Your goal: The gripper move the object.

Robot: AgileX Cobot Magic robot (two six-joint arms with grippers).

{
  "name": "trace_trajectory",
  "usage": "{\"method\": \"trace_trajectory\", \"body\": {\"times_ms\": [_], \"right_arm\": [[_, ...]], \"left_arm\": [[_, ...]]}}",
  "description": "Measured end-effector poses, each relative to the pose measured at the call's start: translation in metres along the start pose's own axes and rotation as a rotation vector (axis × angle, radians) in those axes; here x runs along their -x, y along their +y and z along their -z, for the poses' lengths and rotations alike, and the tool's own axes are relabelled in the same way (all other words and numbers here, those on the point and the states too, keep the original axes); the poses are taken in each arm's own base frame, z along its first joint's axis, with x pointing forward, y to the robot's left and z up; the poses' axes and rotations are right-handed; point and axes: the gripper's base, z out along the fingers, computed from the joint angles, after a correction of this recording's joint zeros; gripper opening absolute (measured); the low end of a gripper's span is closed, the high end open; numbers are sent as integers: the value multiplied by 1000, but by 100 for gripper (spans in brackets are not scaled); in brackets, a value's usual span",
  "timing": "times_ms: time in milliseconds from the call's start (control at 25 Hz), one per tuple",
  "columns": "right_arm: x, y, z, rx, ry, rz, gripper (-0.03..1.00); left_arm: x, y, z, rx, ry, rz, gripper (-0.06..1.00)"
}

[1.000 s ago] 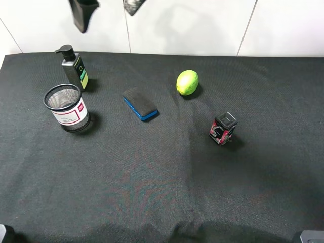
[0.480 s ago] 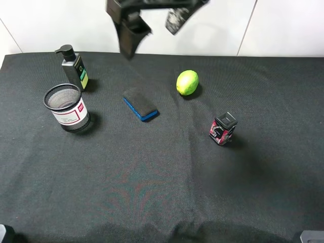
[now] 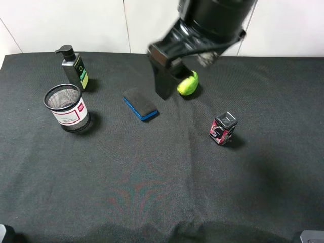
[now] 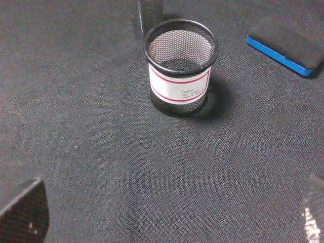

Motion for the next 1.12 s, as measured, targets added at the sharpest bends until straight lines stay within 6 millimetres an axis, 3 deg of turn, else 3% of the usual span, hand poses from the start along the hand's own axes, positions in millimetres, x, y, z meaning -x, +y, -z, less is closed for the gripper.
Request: {"method": "trace_trajectory", "body": {"times_ms": [320,800,1120], "right_arm": [[-35,-1,2,-8,35,4,69],[-81,-6,30,-69,-32,30,69],[-133,-6,43,-69,-125,32,69]], "left_arm": [[0,0,0,0,0,0,100],[0,0,0,0,0,0,100],[0,0,0,0,0,0,100]]}}
